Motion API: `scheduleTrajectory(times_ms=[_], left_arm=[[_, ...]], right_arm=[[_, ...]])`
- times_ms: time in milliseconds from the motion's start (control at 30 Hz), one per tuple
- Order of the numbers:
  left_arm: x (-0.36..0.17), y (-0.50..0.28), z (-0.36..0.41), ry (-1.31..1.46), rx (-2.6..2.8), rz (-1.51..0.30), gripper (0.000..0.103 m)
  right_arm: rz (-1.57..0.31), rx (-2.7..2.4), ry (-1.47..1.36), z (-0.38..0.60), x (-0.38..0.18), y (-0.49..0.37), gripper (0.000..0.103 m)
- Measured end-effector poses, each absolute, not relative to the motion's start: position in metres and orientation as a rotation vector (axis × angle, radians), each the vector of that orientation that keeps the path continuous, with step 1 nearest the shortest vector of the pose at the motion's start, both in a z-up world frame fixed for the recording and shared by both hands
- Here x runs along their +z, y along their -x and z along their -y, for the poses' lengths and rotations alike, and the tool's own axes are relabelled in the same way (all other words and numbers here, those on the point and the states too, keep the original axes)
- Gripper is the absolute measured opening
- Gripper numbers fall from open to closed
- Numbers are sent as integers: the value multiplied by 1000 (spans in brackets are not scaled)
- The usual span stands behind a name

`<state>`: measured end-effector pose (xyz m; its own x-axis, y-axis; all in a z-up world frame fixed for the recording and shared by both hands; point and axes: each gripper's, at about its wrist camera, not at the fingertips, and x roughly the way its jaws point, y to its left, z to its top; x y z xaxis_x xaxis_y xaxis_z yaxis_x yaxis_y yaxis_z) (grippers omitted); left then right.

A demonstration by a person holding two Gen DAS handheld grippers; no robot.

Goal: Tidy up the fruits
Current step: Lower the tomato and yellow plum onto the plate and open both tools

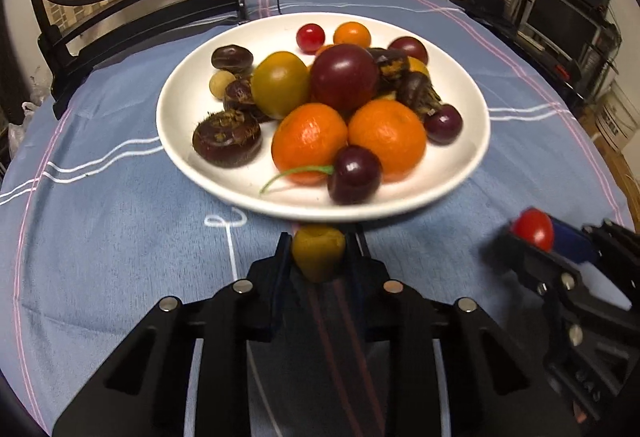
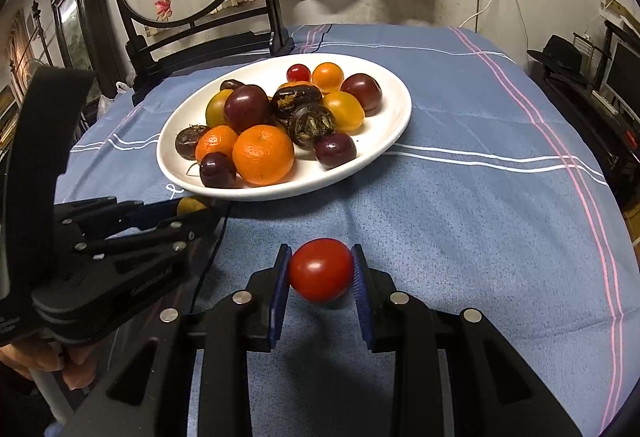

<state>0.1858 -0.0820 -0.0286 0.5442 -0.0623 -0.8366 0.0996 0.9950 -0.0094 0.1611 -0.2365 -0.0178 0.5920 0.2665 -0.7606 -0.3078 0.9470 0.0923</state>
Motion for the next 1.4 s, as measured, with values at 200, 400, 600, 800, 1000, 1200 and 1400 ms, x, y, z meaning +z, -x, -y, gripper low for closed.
scheduleTrajectory(times_ms=[200,400,600,800,1000,1200,1400], left_arm=[[-7,-163,65,4,-151,-964,26],[35,-158,56,25,-182,-861,26],[56,-180,54,34,-160,-810,26],[44,-223,54,20,-101,-822,26],[22,-261,37,77,-28,-870,26],[19,-263,34,105,28,-820,49],[27,-239,28,117,16,-804,75]], right_arm=[[-814,374,10,239,-6,-153,30],[-766,435,-63,237,18,-152,30],[-719,437,-59,226,45,-179,31],[-727,406,-57,209,46,-233,31],[-758,373,-138,209,24,-269,31],[-747,366,-203,218,12,-269,69],[-742,349,-181,224,15,-255,69]])
